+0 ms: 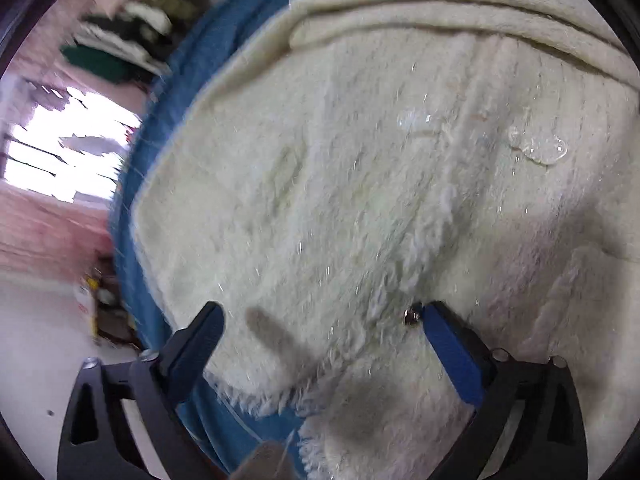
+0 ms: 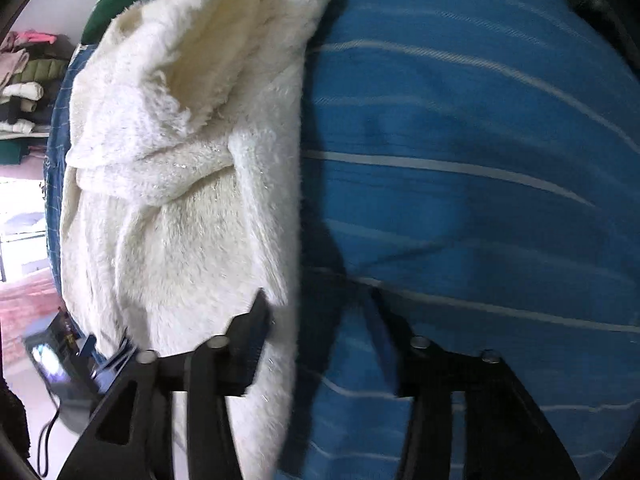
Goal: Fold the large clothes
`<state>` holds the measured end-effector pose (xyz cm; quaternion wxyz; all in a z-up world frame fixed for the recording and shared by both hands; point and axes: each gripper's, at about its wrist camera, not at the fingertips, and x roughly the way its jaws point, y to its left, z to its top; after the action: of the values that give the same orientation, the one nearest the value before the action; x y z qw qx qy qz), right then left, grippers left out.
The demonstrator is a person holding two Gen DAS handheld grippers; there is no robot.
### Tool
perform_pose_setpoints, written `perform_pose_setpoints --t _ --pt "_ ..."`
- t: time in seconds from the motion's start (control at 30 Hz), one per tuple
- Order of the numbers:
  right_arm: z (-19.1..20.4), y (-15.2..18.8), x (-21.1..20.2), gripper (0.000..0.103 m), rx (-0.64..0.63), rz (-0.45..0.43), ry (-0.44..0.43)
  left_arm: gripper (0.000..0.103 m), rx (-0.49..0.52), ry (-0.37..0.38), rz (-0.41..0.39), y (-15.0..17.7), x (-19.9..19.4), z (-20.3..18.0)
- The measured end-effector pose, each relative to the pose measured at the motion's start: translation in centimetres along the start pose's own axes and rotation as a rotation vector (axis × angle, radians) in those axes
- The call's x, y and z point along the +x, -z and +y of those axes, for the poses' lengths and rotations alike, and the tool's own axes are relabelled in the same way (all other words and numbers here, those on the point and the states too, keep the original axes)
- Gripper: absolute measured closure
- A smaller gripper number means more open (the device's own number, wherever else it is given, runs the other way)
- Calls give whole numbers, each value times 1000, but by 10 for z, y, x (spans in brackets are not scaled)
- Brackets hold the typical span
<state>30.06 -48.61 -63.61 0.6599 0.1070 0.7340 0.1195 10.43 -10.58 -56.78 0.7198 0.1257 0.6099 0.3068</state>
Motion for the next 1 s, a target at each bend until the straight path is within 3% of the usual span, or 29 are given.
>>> perform_pose_setpoints --t 0.1,0.2,0.3,0.5,0.6,0.8,0.9,1.0 --pt "-11 19 -25 36 -8 -25 46 0 5 -45 -19 1 -1 -3" --pt "-26 28 -40 35 15 -41 66 0 30 -46 15 -3 -1 3" --pt "-46 42 -57 33 48 -48 116 0 76 -108 -11 -4 -36 -6" --pt "-85 75 -84 31 83 -42 305 0 187 -173 -27 25 -124 -46" --pt "-104 92 -93 31 79 -22 414 0 210 -145 -29 47 -159 -66" --pt "-147 105 -107 31 115 3 465 0 367 -36 -84 94 -215 -128" --pt "-158 105 -113 31 146 1 476 0 407 -16 -91 108 -221 -156" --pt "-171 101 -120 31 157 7 483 0 437 -51 -65 110 -201 -179"
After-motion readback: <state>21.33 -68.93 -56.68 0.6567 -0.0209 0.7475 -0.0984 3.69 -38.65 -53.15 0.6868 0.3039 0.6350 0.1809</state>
